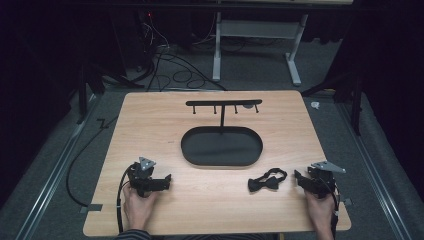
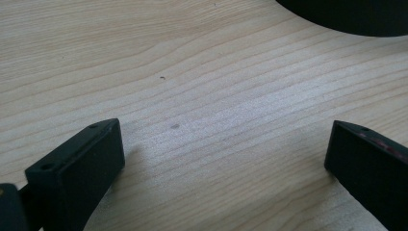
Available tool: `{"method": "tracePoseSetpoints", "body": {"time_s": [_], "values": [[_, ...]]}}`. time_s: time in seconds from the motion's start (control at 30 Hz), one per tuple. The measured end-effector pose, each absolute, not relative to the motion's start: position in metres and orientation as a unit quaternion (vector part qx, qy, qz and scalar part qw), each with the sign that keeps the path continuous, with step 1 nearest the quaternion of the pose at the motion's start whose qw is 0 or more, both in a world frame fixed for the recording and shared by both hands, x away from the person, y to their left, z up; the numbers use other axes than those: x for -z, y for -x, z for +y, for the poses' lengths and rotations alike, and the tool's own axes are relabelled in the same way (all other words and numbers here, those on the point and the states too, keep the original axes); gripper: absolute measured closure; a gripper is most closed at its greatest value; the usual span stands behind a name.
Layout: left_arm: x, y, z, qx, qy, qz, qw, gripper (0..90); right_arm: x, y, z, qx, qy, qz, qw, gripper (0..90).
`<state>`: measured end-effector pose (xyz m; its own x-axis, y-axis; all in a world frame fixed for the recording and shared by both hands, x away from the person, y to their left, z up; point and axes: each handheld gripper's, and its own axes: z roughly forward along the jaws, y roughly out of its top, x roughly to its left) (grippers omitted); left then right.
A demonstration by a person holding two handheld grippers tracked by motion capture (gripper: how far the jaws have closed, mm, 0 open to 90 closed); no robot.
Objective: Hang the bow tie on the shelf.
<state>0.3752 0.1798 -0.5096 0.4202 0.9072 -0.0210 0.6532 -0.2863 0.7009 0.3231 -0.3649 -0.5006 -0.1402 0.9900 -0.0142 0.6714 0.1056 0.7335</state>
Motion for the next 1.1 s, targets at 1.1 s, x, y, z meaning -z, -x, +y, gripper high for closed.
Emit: {"method": "tracePoseSetpoints", "body": {"time_s": [1.1], "values": [[0.5098, -0.3735, 0.1799, -0.199, -0.775, 0.505, 0.324, 0.7, 0.4960, -0.3219, -0.3659, -0.316, -0.591, 0.697, 0.255, 54.8]]}}
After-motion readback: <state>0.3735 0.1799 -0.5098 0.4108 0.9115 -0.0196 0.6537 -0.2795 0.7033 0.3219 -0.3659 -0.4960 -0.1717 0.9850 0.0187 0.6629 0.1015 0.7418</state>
